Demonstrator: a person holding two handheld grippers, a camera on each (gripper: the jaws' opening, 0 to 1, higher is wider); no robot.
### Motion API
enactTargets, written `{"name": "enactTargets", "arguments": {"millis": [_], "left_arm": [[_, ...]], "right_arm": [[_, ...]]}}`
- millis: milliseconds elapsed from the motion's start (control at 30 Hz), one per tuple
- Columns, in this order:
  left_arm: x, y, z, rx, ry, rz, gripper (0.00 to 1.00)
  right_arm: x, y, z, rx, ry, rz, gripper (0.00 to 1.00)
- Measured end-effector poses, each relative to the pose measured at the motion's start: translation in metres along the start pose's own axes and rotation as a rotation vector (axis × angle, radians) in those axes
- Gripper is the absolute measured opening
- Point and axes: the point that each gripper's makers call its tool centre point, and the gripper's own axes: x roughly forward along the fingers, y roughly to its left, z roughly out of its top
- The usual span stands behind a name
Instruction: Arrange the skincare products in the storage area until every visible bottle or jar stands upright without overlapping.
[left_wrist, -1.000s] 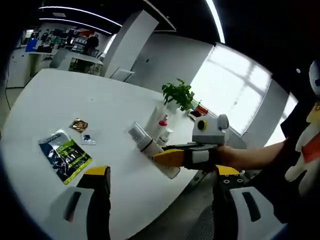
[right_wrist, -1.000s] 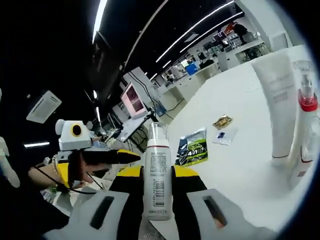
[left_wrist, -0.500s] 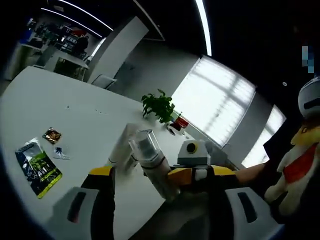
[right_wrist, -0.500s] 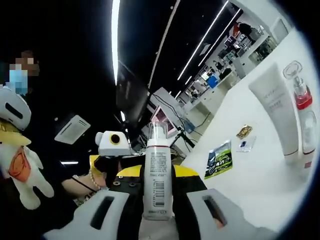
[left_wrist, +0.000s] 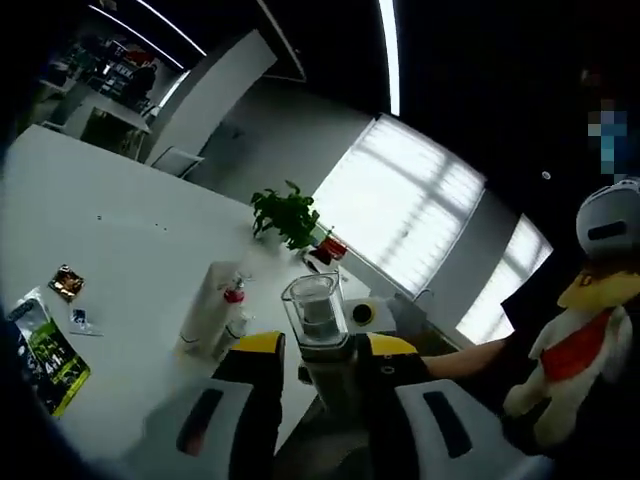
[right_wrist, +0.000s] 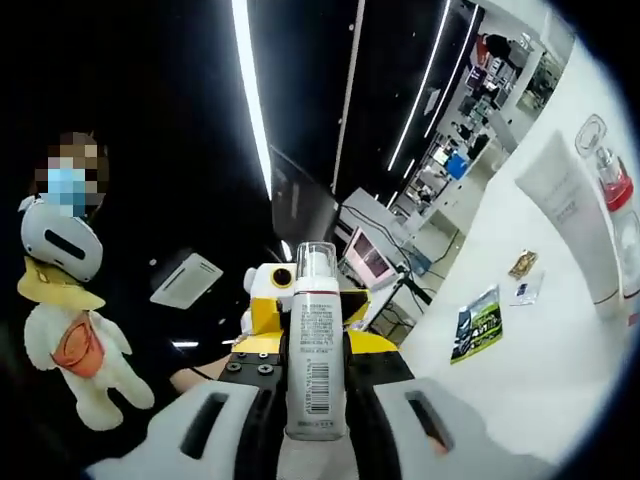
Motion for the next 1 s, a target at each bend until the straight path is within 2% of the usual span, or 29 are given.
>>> {"name": "enactTargets", "arguments": {"millis": [133, 233, 333, 433, 467, 567, 600, 667, 700, 800, 867, 1000], "left_arm": [[0.009, -0.005, 0.002, 0.015, 0.018, -0.014, 0.17], [0.015, -0.006, 0.003, 0.061, 0.041, 0.003, 0.17], [0.019, -0.007, 0.004, 0.099, 0.074, 0.008, 0.17], [0.021, -0.005, 0.001, 0.201, 0.143, 0.015, 0.16], [0.022, -0.005, -0.001, 0.241, 0.170, 0.015, 0.16], [0.024, -0.006, -0.004, 0.299, 0.217, 0.020, 0.16], [0.025, -0.007, -0.007, 0.332, 0.238, 0.018, 0.16], [0.029, -0.012, -0.006, 0.370, 0.236, 0.010, 0.15], [0.028, -0.011, -0.010, 0.402, 0.263, 0.013, 0.15], [0.032, -0.016, -0.016, 0.452, 0.287, 0.014, 0.15], [0.032, -0.015, -0.019, 0.463, 0.295, 0.014, 0.15], [0.034, -0.010, -0.024, 0.537, 0.315, 0.027, 0.16]], "right_arm": [[-0.003, 0.000, 0.003, 0.008, -0.003, 0.008, 0.21], [-0.004, -0.001, 0.002, -0.009, 0.018, 0.005, 0.21], [-0.004, -0.004, -0.002, -0.114, 0.074, -0.014, 0.22], [-0.004, -0.006, -0.008, -0.166, 0.147, -0.032, 0.22], [-0.004, -0.008, -0.010, -0.212, 0.175, -0.043, 0.22], [-0.005, -0.011, -0.015, -0.258, 0.227, -0.062, 0.23], [-0.006, -0.014, -0.016, -0.302, 0.252, -0.076, 0.23], [-0.009, -0.017, -0.020, -0.336, 0.285, -0.095, 0.24], [-0.009, -0.018, -0.020, -0.359, 0.288, -0.103, 0.24], [-0.012, -0.022, -0.023, -0.425, 0.321, -0.131, 0.24], [-0.013, -0.024, -0.025, -0.455, 0.338, -0.133, 0.23], [-0.013, -0.032, -0.028, -0.523, 0.372, -0.162, 0.22]]}}
